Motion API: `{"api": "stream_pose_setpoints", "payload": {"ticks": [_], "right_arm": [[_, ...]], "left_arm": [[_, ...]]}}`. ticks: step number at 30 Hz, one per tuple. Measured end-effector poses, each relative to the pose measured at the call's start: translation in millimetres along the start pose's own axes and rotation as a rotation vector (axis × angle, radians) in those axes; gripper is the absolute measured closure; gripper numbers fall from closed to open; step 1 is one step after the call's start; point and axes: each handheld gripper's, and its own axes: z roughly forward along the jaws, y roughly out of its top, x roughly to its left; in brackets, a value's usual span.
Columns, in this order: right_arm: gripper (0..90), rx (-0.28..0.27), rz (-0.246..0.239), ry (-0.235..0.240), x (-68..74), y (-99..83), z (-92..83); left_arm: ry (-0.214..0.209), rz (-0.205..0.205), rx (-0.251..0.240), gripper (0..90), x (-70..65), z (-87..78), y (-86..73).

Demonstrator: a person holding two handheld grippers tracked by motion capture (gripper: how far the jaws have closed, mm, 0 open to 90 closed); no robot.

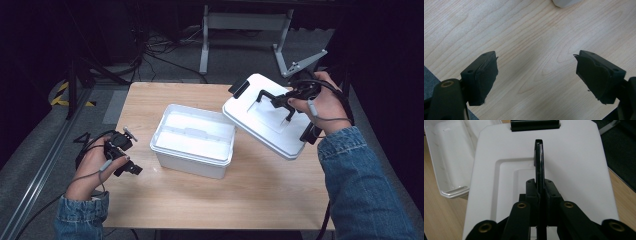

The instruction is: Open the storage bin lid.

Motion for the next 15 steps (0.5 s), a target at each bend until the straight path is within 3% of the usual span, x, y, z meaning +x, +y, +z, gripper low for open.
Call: {"api": "stream_pose_setpoints", "payload": {"ticks": [7,15], "right_arm": [[84.3,0.016,0.047,-0.028,-16.2,-16.6,-1.9],[84.3,0.042,0.119,-0.054,-39.0,-42.7,9.9]], "left_arm": [[0.005,0.006,0.004,18.3,-0.1,-0.2,0.2],[-0.002,0.009,0.007,18.4,0.0,0.3,0.5]]}}
